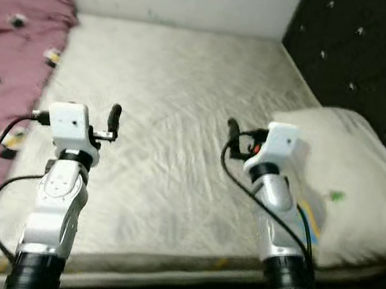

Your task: Clean up the room

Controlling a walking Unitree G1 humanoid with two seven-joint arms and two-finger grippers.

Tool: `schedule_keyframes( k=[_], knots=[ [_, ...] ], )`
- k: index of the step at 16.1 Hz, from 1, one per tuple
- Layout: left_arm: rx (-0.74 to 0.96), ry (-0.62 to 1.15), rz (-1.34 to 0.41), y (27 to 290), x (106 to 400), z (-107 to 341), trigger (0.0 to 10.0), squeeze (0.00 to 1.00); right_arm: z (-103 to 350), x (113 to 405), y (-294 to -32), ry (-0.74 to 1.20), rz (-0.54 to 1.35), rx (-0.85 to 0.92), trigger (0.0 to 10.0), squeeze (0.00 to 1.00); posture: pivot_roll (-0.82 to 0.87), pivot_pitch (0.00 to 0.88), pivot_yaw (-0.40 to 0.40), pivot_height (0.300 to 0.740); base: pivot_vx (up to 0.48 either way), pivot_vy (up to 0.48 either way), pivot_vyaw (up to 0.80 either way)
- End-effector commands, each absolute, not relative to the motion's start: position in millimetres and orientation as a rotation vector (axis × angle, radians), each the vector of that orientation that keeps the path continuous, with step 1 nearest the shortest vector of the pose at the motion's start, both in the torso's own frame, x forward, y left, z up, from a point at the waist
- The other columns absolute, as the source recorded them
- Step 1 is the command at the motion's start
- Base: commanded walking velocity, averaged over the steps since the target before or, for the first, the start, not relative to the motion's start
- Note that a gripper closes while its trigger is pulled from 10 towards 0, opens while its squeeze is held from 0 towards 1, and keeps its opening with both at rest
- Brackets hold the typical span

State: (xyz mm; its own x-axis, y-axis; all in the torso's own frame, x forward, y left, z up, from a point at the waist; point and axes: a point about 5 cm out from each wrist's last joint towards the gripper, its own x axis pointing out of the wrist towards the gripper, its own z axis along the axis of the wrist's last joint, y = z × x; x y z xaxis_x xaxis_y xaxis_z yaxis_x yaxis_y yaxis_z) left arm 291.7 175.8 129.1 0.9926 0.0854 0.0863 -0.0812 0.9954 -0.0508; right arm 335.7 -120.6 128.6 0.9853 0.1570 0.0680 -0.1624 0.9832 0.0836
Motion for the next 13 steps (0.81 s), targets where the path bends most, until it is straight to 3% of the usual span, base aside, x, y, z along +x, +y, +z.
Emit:
schedule_keyframes(
  k=[1,13],
  knots=[
    [-0.061,-0.08,0.052,167.0,292.6,128.4,10.0,0.0,126.2,335.8,-133.9,-0.051,0.114,0.084,10.0,0.0,-0.04,0.0,-0.026,0.74,0.0,0.472,0.0],
    [-0.074,-0.078,0.054,166.9,293.2,128.8,10.0,0.0,126.9,337.3,-135.0,-0.051,0.105,0.082,10.0,0.0,-0.04,0.0,-0.022,0.74,0.0,0.47,-0.07]
  ],
)
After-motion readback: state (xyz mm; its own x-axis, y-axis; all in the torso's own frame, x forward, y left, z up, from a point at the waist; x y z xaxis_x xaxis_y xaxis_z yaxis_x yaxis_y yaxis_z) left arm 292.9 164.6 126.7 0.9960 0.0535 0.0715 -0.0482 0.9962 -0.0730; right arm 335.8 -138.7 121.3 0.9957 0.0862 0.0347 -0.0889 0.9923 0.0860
